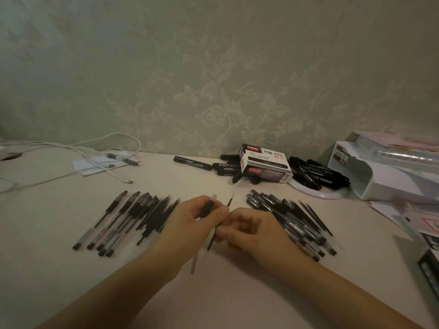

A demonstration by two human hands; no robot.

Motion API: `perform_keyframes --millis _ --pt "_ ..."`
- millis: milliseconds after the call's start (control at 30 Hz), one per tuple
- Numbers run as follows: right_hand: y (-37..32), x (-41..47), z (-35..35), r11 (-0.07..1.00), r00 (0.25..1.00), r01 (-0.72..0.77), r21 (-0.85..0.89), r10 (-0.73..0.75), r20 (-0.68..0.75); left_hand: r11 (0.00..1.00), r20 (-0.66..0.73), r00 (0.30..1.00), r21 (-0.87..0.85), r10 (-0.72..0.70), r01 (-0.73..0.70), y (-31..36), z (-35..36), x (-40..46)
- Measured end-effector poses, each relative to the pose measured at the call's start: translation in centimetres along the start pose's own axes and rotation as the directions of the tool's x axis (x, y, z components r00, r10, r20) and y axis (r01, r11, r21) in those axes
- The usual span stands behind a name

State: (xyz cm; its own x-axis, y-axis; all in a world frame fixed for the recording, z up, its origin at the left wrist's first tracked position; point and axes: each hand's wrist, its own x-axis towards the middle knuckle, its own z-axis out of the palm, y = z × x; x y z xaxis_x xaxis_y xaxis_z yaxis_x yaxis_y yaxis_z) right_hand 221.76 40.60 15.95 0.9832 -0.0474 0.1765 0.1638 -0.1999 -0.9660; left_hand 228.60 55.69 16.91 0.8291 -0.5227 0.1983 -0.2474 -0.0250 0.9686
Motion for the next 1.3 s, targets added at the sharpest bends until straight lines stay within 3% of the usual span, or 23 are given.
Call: perform_keyframes --millis 200,333,433,567,1133,1300 --pt "0.1 0.1 0.1 0.999 0.998 -0.050 -0.007 0.049 -0.050 0.999 0.020 0.999 0.045 0.026 -0.027 -0.5 0.3 0.0" --pt "0.0 0.3 -0.5 0.988 0.976 -0.030 0.151 0.062 -0.211 0.979 0.041 0.997 0.188 0.071 -0.077 -1.2 0.1 0.1" --pt "0.1 0.6 -1.3 0.963 0.927 0.022 0.267 0.081 -0.367 0.976 0.070 0.994 0.194 0.083 -0.095 -1.2 0.0 0.1" --pt "0.4 1.0 -1.9 0.946 0.897 0.076 0.316 0.073 -0.436 0.977 0.081 0.994 0.194 0.076 -0.091 -1.2 0.0 0.1" --pt "0.7 1.2 -2.3 0.943 0.909 0.089 0.321 0.055 -0.413 0.974 0.108 0.992 0.210 0.062 -0.084 -1.0 -0.2 0.0" --pt "0.7 0.9 -1.9 0.980 0.950 0.110 0.167 -0.054 -0.307 0.975 0.137 0.987 0.196 0.081 -0.107 -0.9 0.0 -0.2"
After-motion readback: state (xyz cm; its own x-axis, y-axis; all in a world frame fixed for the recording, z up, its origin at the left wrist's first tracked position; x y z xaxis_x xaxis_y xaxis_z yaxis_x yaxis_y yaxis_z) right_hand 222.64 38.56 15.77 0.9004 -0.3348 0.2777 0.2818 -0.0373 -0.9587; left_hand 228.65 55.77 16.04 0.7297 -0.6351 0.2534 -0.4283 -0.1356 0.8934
